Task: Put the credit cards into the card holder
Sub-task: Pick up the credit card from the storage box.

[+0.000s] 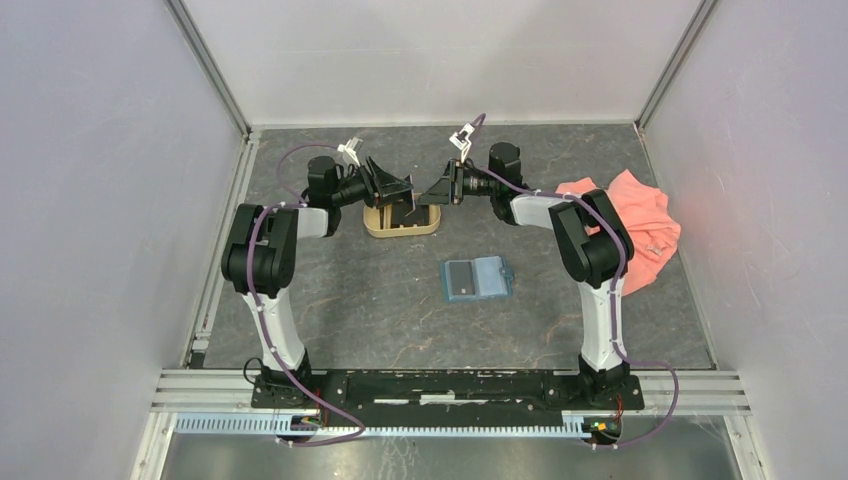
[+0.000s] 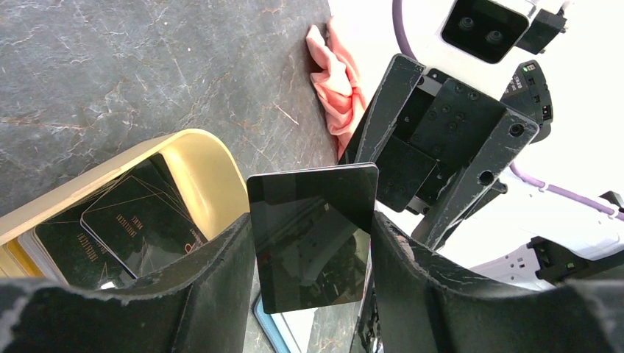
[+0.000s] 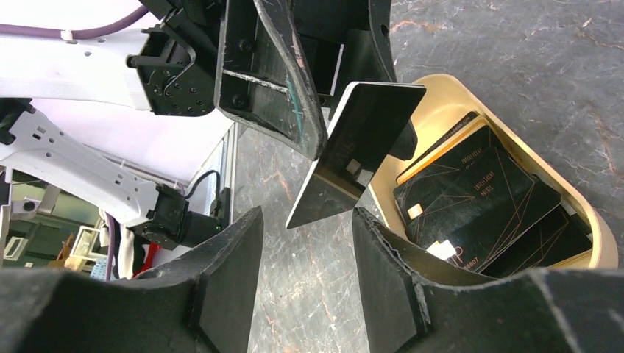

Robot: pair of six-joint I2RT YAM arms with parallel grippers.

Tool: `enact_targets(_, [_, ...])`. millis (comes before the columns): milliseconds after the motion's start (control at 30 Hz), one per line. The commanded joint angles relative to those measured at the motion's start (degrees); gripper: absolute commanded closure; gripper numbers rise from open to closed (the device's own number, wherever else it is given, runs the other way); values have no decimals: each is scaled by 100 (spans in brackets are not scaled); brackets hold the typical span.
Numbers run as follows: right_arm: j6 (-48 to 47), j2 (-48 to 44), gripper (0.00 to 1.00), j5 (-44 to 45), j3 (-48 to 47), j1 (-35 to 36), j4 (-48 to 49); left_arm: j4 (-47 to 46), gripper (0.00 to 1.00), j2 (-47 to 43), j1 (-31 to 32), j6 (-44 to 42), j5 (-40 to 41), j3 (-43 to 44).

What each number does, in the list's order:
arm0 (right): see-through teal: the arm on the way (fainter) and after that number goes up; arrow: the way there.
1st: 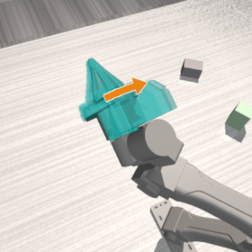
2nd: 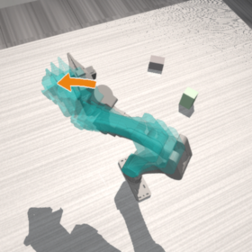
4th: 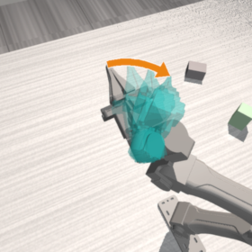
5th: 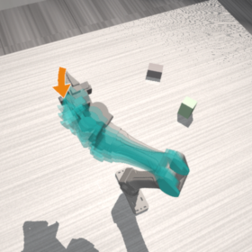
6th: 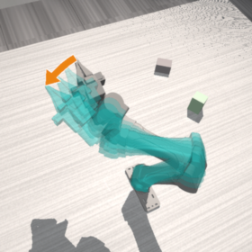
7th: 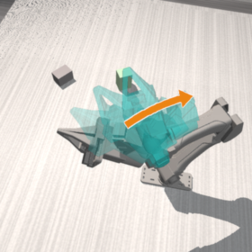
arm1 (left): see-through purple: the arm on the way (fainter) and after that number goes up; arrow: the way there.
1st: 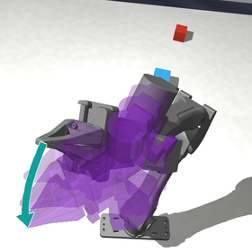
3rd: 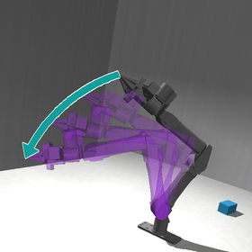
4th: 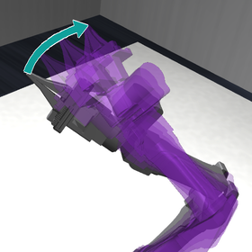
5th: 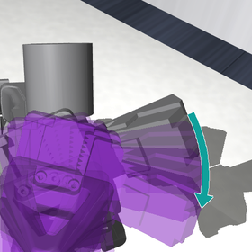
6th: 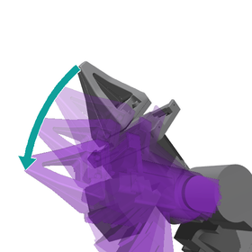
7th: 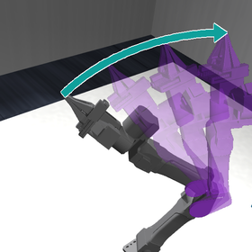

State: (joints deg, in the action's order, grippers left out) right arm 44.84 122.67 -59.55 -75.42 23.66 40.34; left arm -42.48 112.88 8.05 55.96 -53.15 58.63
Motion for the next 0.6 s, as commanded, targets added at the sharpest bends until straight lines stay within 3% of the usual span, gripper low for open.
enact_targets(0, [320, 160, 47, -116, -210, 69, 476, -320, 57, 40, -32, 210, -209, -14])
enact_targets(567, [340, 256, 57, -127, -326, 85, 378, -383, 57, 95, -32, 292, -262, 5])
